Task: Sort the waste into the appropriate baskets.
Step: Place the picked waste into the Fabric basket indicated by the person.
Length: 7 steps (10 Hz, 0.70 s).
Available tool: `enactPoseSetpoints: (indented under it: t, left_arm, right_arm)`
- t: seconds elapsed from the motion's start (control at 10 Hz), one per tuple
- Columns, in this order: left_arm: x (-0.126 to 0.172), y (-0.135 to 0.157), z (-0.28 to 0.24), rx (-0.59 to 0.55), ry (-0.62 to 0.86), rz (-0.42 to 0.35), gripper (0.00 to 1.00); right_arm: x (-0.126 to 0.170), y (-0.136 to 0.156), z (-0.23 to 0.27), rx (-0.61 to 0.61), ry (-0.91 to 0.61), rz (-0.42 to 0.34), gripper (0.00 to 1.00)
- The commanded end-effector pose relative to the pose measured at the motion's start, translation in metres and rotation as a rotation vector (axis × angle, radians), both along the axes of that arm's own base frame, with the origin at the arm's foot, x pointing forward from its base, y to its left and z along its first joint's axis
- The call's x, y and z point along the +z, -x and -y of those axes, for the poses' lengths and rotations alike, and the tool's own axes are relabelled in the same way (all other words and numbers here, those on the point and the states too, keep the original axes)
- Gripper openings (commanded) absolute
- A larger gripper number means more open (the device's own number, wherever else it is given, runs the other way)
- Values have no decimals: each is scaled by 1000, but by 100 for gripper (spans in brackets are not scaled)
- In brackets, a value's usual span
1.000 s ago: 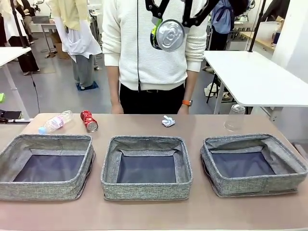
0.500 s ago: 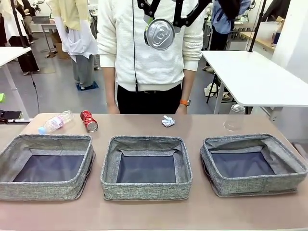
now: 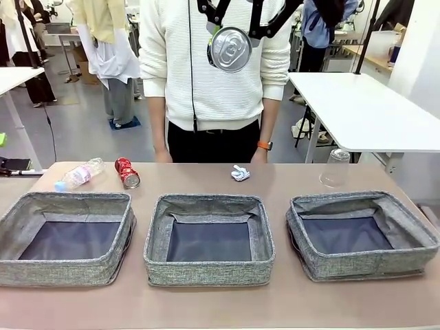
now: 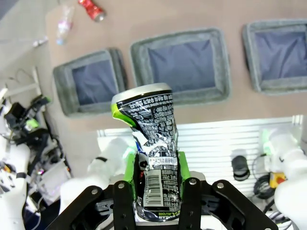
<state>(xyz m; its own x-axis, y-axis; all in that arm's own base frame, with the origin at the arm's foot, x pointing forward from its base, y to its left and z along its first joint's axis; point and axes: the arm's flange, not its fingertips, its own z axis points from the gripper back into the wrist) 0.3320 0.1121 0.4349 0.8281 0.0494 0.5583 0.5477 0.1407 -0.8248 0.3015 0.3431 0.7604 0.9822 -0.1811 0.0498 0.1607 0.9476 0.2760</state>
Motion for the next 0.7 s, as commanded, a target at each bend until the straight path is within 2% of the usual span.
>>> enactPoseSetpoints:
  t: [0.0,0.6]
  left_arm:
    - [2,0,0,-6,11,21,100]
    - [2,0,0,-6,11,21,100]
  right_arm:
    - [2,0,4,25,3,4,38]
    - [2,0,4,25,3,4,38]
